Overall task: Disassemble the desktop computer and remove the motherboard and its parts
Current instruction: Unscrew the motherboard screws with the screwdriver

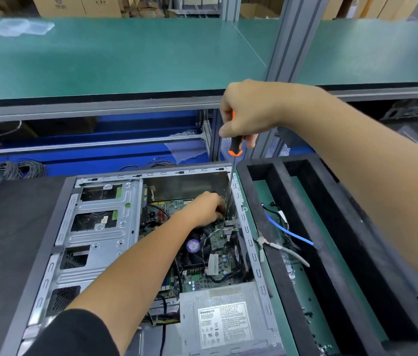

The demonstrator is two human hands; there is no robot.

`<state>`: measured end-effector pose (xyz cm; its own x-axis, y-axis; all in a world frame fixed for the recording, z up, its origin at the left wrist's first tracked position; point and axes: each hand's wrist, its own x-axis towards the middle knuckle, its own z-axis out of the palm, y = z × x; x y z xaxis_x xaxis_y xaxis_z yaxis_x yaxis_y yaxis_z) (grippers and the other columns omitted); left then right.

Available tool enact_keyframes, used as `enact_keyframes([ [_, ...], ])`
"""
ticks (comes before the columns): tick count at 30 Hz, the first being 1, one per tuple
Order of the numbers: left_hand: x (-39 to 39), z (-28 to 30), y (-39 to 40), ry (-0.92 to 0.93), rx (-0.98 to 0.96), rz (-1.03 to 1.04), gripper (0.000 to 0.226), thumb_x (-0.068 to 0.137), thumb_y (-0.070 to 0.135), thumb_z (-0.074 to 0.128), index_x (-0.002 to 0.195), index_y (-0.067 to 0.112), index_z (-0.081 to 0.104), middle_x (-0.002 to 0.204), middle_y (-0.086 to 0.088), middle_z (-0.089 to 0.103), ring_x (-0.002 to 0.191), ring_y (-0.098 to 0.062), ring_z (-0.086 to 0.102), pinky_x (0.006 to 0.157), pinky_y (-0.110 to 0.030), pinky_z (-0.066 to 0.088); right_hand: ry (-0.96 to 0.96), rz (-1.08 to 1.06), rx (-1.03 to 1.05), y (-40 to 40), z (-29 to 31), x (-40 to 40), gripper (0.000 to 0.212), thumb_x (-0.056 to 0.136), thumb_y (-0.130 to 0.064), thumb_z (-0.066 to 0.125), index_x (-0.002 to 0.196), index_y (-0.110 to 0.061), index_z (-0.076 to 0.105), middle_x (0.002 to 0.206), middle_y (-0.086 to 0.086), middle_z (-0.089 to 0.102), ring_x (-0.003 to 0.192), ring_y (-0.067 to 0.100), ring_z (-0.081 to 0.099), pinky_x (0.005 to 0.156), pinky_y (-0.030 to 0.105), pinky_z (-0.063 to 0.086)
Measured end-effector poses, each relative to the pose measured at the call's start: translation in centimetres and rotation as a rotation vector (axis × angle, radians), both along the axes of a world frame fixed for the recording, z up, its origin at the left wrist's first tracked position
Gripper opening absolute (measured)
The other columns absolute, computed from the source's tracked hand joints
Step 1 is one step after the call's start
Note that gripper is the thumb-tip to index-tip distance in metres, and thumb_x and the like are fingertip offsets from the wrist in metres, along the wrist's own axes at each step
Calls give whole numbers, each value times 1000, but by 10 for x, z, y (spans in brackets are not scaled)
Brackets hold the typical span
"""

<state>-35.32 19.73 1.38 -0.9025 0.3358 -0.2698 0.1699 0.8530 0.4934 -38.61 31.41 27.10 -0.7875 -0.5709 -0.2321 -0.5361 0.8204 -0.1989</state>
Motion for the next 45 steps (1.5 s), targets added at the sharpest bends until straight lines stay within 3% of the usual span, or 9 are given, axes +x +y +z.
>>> enact_keyframes([
  [8,-7,-16,12,21,-90,-15,20,87,14,66,101,-1,69,102,-17,68,88,-31,64,79,-41,55,6,23,-35,8,-3,-6,19,86,-25,61,80,-7,60,63,4,72,51,13,69,65,32,54],
  [22,-18,-28,18,25,-160,-67,21,88,15,63,102,0,64,101,-16,65,88,-32,62,79,-46,54,1,71,-45,8,-1,-5,21,86,-30,68,81,-11,60,65,1,73,53,6,68,61,27,50],
  [29,-19,-33,13,40,-145,-42,19,84,17,68,93,1,63,92,-13,65,79,-28,61,73,-44,54,-15,57,-42,12,2,-7,20,82,-29,74,77,-15,61,53,-8,68,54,6,68,53,23,42],
  [40,-19,-38,13,60,-132,-67,23,87,23,68,96,2,65,96,-12,66,85,-28,62,75,-44,53,-9,76,-65,11,-1,-9,22,80,-33,75,77,-17,60,53,-8,68,54,5,68,51,23,40],
  [45,-21,-39,14,69,-160,-106,26,89,25,65,107,6,63,105,-9,66,92,-27,62,81,-43,53,-16,83,-63,9,-1,-10,23,80,-33,76,77,-17,60,54,-9,68,55,5,68,53,23,41],
])
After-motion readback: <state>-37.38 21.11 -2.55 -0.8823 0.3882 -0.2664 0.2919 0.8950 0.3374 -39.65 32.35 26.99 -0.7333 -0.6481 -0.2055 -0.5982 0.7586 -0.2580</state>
